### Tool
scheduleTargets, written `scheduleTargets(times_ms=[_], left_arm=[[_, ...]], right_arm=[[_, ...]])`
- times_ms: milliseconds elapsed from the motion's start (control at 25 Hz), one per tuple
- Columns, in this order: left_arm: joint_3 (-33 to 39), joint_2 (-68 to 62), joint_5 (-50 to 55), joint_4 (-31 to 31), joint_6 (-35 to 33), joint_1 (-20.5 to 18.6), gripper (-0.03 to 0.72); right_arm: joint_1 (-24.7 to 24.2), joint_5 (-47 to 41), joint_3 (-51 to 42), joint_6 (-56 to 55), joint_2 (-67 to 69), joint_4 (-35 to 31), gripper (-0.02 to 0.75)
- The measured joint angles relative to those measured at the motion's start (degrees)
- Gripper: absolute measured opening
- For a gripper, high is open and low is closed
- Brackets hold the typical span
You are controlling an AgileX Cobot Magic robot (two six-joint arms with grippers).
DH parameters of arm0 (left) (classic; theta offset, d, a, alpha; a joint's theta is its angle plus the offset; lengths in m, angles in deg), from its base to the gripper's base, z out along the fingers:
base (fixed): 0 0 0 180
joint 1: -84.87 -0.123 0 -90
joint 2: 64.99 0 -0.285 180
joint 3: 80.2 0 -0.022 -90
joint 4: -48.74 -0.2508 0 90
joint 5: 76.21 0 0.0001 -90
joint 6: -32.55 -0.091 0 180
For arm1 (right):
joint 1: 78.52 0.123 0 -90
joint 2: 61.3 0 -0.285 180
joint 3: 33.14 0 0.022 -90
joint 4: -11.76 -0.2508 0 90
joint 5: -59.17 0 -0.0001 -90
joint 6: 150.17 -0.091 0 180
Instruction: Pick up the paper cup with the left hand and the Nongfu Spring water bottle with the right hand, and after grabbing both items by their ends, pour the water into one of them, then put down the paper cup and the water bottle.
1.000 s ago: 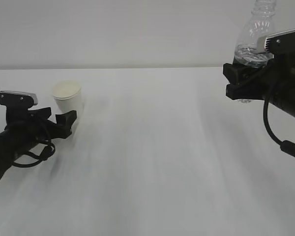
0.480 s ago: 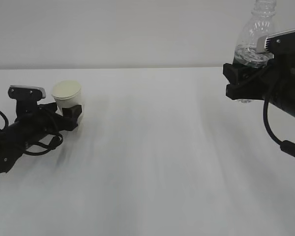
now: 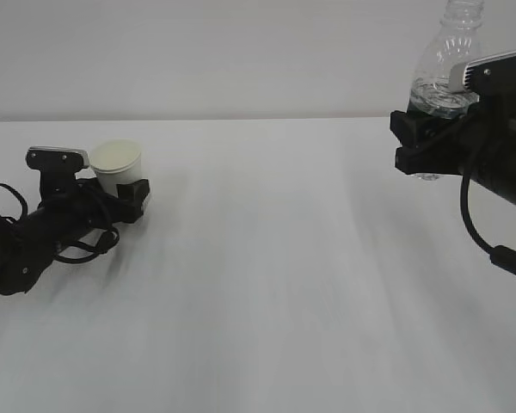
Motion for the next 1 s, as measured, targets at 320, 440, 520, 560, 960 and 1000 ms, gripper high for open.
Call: scheduleTargets(times_ms=[320,440,520,560,960,1000], left_arm=[[-3.0,-0.6,1.8,-0.1,0.3,0.0,0.588],[-4.0,-0.6,2.6,-0.4,0.5,0.0,0.588],[-4.5,-0.6,2.6,-0.4,0.5,0.0,0.579],[-4.5,-0.6,2.6,-0.4,0.5,0.0,0.571],[-4.6,-0.7,2.6,-3.7,0.6,0.0,0.491],[-4.6,-0.7,2.5,-5.4,0.6,0.0,0.491]], right_arm=[[0.0,-0.1,0.0,-0.1,0.0,0.0,0.447],[0.0,-0.1,0.0,-0.1,0.0,0.0,0.447],[0.0,-0.1,0.0,-0.1,0.0,0.0,0.447],[0.0,-0.1,0.0,-0.1,0.0,0.0,0.447],[0.0,-0.1,0.0,-0.1,0.0,0.0,0.447],[0.0,-0.1,0.0,-0.1,0.0,0.0,0.447]])
